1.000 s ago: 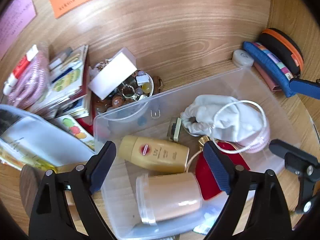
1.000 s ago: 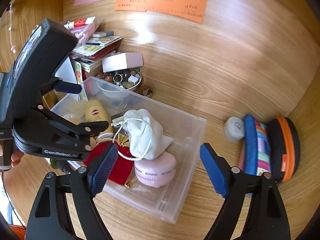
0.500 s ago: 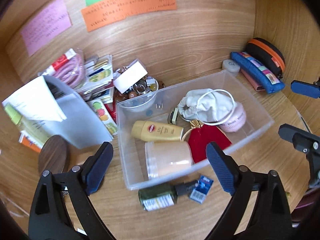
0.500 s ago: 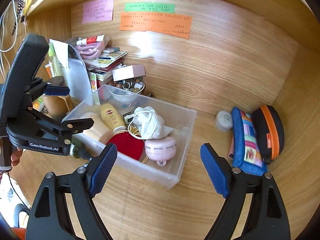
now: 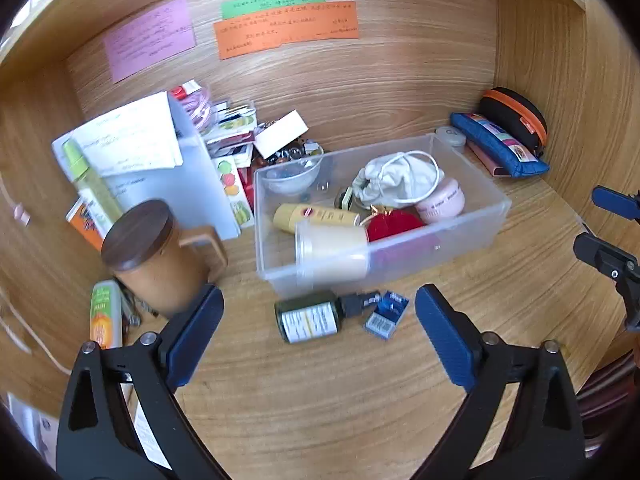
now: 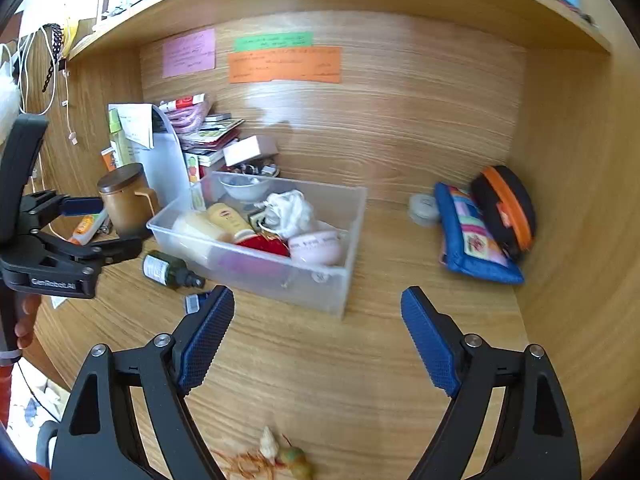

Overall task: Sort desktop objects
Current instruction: 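Withdraw both open tools and move toward the shell-and-bead ornament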

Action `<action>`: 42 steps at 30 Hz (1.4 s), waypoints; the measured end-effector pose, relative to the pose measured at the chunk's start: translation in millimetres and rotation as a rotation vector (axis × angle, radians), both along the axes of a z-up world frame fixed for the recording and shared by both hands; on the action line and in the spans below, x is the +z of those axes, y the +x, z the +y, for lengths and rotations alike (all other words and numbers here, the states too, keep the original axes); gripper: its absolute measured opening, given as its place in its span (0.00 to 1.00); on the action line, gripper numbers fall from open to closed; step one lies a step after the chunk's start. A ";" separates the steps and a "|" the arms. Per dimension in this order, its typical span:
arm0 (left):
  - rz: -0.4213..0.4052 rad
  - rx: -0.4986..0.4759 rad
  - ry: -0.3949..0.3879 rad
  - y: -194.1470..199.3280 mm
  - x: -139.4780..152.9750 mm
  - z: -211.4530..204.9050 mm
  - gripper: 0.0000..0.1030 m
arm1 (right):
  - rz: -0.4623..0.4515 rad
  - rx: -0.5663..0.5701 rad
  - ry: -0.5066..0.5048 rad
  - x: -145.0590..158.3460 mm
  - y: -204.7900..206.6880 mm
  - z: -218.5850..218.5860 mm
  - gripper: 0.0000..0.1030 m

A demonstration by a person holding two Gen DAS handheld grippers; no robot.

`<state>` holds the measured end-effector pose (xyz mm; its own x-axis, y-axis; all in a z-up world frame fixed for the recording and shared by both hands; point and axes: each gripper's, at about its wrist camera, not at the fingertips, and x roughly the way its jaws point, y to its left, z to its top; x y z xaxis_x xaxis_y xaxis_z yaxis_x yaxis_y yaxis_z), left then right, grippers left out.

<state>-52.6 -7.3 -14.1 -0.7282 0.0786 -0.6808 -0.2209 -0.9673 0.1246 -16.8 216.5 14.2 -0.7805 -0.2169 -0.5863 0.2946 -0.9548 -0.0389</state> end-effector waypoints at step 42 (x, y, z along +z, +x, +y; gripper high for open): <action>-0.182 -0.172 0.102 62.2 -94.2 114.0 0.96 | -0.214 0.134 0.001 -107.2 55.9 35.5 0.24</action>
<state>9.5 106.7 -108.2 -0.5647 0.2656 -0.7814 -0.3927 -0.9192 -0.0287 39.1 252.0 -93.0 -0.6027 -0.3098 -0.7354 0.4204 -0.9066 0.0375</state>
